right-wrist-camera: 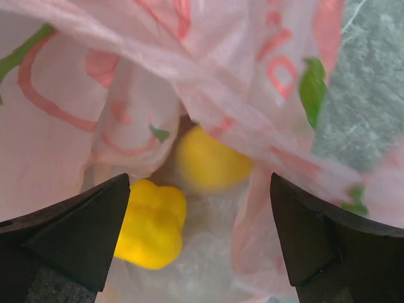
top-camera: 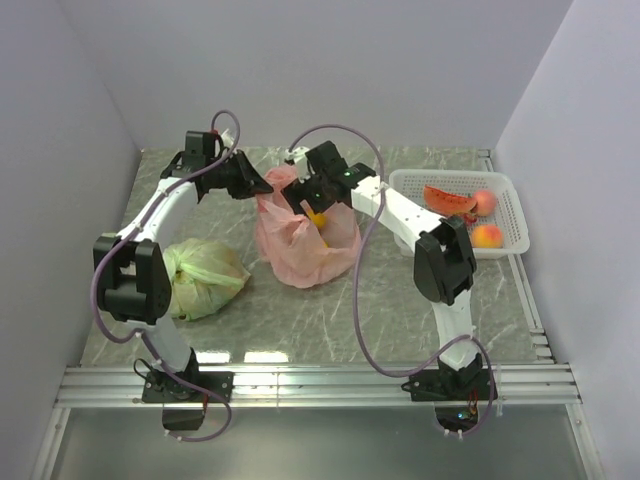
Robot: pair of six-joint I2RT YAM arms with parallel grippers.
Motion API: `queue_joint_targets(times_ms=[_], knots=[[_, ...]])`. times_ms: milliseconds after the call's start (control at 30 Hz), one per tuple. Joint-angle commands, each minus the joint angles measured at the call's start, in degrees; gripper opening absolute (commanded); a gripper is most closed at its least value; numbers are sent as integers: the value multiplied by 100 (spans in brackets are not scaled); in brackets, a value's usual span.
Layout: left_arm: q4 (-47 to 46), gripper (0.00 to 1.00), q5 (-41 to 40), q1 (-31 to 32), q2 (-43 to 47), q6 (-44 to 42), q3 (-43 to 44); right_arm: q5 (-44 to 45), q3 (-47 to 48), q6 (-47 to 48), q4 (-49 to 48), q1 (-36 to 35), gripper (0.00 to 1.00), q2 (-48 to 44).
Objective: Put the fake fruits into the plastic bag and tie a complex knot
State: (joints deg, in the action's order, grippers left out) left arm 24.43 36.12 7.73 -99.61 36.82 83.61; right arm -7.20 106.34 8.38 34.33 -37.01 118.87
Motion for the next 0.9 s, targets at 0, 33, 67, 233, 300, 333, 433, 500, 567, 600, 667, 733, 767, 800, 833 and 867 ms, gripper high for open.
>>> queue_joint_targets(times_ms=[0,33,67,233,300,333,433,500,567,600,667,733,767,800,833,867], knots=[[-122,15,185,-43,-137,-192,173,-130,255,136,-181,28,99,-485],[-114,16,176,-43,-181,-210,182,-332,212,181,-68,28,99,-644],[-96,17,176,-52,-207,-236,216,-700,72,234,-32,19,100,-811],[-236,17,369,-61,-278,-307,208,-1335,-351,436,459,359,100,-2112],[-420,17,474,-61,-252,-359,112,-1686,-544,375,653,729,100,-2498],[-508,17,510,-61,-199,-360,68,-1784,-597,366,863,948,100,-2587],[-860,18,791,-61,-76,-517,-134,-1557,-685,471,1276,1836,100,-2658],[-1035,19,844,-52,3,-640,-249,-1346,-729,681,1392,2504,100,-2571],[-1089,19,906,-52,47,-780,-302,-1144,-686,979,1673,3074,100,-2370],[-1072,19,923,-52,39,-834,-302,-1082,-668,1094,1787,3278,100,-2290],[-984,18,958,-61,3,-966,-267,-889,-554,1410,2033,3568,100,-1993],[-905,18,1002,-52,-23,-1027,-258,-513,-431,1569,2052,3938,100,-1789],[-878,18,1002,-52,-40,-1036,-267,-441,-378,1761,2060,4052,99,-1571],[-878,18,1029,-52,-32,-1028,-275,-388,-308,1824,2052,4227,99,-1464],[-869,18,1037,-52,-41,-1045,-284,-396,-238,1894,2139,4325,98,-1359],[-861,18,1029,-52,-32,-1045,-276,-387,-54,2095,2218,4378,98,-1131]])
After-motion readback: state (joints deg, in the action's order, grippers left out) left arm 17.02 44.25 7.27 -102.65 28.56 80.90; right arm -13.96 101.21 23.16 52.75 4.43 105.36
